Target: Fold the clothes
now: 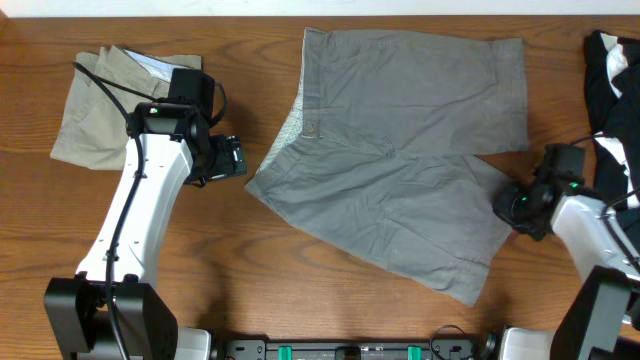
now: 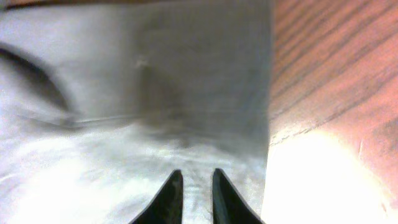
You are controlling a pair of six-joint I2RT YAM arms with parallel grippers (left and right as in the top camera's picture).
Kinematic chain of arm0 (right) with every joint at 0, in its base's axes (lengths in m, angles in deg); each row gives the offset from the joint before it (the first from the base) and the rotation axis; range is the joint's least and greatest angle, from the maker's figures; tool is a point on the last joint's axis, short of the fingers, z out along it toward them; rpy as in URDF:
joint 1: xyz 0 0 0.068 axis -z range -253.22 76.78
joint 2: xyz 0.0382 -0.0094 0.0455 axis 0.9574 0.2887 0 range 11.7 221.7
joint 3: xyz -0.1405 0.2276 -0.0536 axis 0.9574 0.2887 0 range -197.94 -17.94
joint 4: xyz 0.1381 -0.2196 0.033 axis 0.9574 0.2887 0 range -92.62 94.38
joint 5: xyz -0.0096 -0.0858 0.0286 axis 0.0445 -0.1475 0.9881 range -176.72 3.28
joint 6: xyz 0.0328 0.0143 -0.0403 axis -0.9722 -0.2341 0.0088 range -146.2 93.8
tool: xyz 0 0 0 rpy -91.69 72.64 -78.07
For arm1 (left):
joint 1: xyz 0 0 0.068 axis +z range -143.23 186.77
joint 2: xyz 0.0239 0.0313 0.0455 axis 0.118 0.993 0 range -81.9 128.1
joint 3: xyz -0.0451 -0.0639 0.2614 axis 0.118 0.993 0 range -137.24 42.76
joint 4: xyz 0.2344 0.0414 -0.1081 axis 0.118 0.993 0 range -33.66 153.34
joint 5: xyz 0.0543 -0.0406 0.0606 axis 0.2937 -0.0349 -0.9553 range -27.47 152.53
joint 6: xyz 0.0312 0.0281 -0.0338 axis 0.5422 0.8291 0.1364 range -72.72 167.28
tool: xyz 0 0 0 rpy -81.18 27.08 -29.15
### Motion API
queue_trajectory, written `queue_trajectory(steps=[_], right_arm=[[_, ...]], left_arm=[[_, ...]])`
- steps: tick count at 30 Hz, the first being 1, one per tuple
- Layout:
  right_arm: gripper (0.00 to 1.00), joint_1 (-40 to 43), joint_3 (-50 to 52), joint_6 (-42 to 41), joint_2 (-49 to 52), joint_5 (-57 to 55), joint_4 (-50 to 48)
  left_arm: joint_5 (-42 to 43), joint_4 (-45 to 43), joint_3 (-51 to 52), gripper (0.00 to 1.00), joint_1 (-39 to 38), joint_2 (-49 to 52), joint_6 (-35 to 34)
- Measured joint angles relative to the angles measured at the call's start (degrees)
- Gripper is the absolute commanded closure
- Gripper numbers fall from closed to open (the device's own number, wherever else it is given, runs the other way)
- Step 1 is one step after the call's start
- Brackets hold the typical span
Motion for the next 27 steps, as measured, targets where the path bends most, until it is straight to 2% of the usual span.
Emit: queue_trajectory(steps=[4,6,13,19,24,27], right_arm=[[0.69,2.0,-4.0,1.4,-4.1,6.2,7.0],[0.61,2.1,-4.6,1.7,-7.0,8.6,10.5],[0.56,0.4,-4.6,4.7,-10.4,12.2,21.7],[0.53,-4.1,0.1,6.1,-10.4,12.8,21.6],[0.53,-7.4,5.2,6.1,-10.4,13.1,20.7],[0.53,-8.3,6.5,6.1,-10.4,13.2,20.8]], left_arm=[[0.9,0.4,0.2,0.02,0.0,0.0,0.0],[1.7,-1.3,1.4,0.02,0.0,0.0,0.0],[5.9,-15.3,13.5,0.02,0.0,0.0,0.0],[12.4,-27.1,20.6,0.03,0.0,0.5,-1.1],[17.7,-29.6,21.3,0.06,0.0,3.4,-5.8],[19.5,-31.5,21.3,0.15,0.0,7.3,-9.7]])
